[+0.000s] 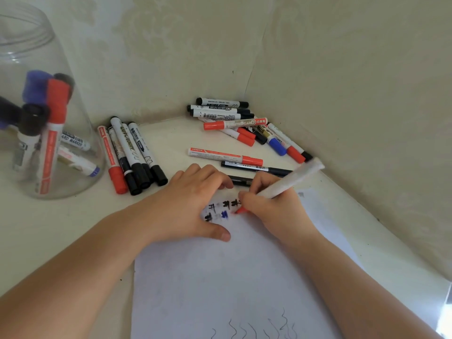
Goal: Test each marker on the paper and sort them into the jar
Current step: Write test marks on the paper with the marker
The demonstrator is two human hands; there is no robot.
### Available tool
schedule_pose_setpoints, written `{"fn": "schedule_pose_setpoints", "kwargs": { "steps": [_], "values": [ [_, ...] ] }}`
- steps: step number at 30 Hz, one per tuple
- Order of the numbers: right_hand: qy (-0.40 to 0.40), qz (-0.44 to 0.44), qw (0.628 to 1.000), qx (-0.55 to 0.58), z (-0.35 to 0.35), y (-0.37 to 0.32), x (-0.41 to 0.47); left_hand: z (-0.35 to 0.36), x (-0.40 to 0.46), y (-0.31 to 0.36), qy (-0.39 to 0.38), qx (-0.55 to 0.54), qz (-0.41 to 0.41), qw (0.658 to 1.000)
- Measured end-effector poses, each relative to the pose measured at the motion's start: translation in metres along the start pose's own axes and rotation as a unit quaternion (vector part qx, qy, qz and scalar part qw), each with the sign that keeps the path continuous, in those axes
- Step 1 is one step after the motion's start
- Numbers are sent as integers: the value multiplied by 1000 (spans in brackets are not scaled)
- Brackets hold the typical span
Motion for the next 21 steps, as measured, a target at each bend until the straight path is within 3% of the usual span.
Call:
{"fn": "schedule_pose_setpoints", "kwargs": {
  "steps": [3, 5, 9, 14, 21],
  "values": [
    [60, 28, 982, 176, -22, 5, 3, -5, -1, 3, 15, -12, 6, 1000],
    [64, 29, 972, 225, -28, 3, 4, -9, -2, 2, 31, -55, -7, 998],
    [8, -2, 977, 215, -19, -9, 2, -20, -2, -7, 89, -143, -45, 985],
    [-75, -34, 972, 219, 1, -21, -7, -27, -2, -3, 116, -127, -32, 985],
    [-67, -21, 969, 237, -1, -16, -6, -27, -3, 1, 119, -125, -13, 985]
  ]
}}
Point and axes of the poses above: each hand's wrist, its own x-axis towards the middle knuckle, its own z-axis out of the palm, y = z × x, the point moved 10 cm from there along x, towards the middle knuckle, and after that the axes turned 5 degrees about y, right-handed, at the moved point
